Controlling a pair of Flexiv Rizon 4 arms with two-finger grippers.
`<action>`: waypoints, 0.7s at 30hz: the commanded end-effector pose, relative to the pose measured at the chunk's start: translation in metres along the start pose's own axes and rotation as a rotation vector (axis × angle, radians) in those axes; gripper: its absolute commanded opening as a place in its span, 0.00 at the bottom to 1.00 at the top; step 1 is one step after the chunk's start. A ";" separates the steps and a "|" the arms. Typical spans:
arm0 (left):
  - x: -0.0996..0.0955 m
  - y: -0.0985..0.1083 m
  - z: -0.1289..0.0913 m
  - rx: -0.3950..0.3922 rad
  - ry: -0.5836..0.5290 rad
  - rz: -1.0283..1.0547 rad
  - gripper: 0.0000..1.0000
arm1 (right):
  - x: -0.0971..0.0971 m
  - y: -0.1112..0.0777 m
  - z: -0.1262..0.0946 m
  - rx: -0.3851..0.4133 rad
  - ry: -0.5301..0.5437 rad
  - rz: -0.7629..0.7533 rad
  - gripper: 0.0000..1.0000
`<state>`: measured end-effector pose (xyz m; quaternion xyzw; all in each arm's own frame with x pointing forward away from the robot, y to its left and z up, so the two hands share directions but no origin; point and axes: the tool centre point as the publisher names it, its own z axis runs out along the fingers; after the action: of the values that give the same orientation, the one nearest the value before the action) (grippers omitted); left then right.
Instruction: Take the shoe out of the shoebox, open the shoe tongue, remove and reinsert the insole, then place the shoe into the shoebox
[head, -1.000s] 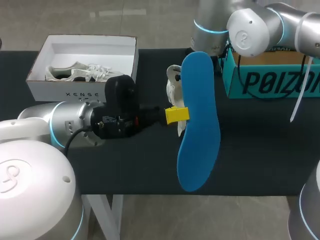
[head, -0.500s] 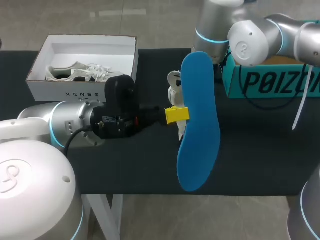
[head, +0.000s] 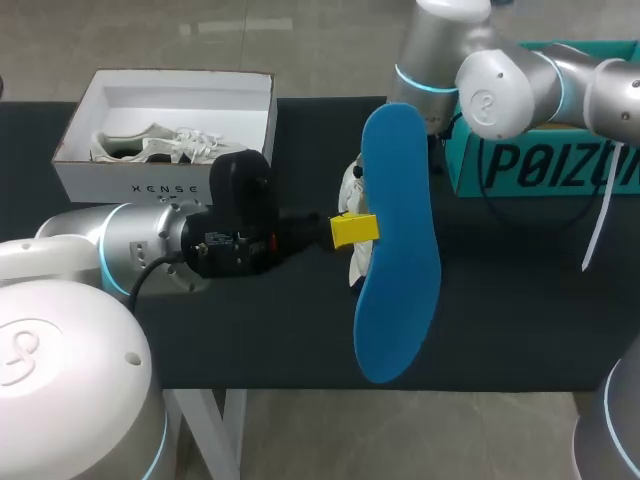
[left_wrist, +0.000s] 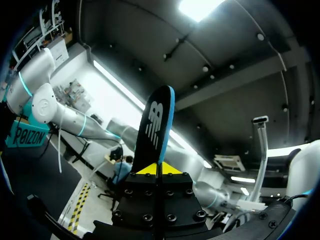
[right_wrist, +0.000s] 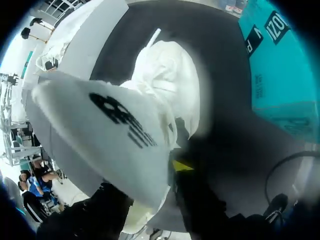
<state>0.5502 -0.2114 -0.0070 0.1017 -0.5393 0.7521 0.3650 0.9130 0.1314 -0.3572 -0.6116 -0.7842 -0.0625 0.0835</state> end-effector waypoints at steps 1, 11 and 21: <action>-0.001 0.000 0.001 0.002 0.001 0.001 0.00 | -0.014 -0.018 -0.036 -0.137 0.227 -0.050 1.00; -0.001 0.000 0.001 0.002 0.001 0.001 0.00 | -0.018 -0.019 -0.040 -0.159 0.280 -0.071 1.00; -0.001 0.000 0.001 0.002 0.001 0.001 0.00 | -0.010 -0.018 -0.064 -0.158 0.381 -0.030 1.00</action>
<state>0.5502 -0.2114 -0.0070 0.1018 -0.5393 0.7521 0.3649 0.9020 0.1062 -0.3138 -0.5783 -0.7703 -0.2203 0.1540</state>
